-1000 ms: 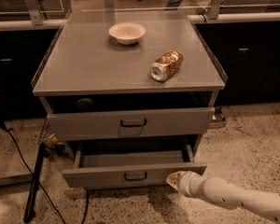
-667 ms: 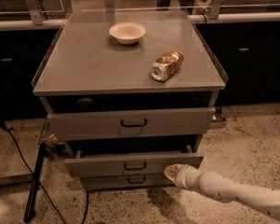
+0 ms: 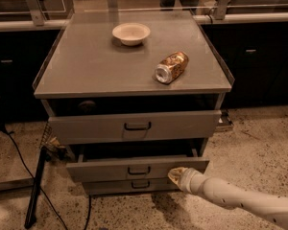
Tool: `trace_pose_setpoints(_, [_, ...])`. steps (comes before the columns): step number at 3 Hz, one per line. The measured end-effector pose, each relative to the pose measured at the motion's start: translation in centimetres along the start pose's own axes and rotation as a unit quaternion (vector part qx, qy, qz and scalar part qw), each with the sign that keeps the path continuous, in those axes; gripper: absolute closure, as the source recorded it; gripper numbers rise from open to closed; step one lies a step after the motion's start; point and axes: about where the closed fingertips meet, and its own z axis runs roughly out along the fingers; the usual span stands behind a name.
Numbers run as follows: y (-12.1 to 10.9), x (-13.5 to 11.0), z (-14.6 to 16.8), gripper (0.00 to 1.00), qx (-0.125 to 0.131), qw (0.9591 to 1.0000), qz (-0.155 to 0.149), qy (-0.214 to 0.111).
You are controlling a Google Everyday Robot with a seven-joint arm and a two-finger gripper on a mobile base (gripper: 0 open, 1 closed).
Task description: Close middle drawer
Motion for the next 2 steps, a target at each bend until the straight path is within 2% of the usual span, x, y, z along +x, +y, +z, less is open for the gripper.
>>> trace_pose_setpoints(2, [-1.9, -2.3, 2.1, 1.0, 0.03, 0.9988, -0.023, -0.032])
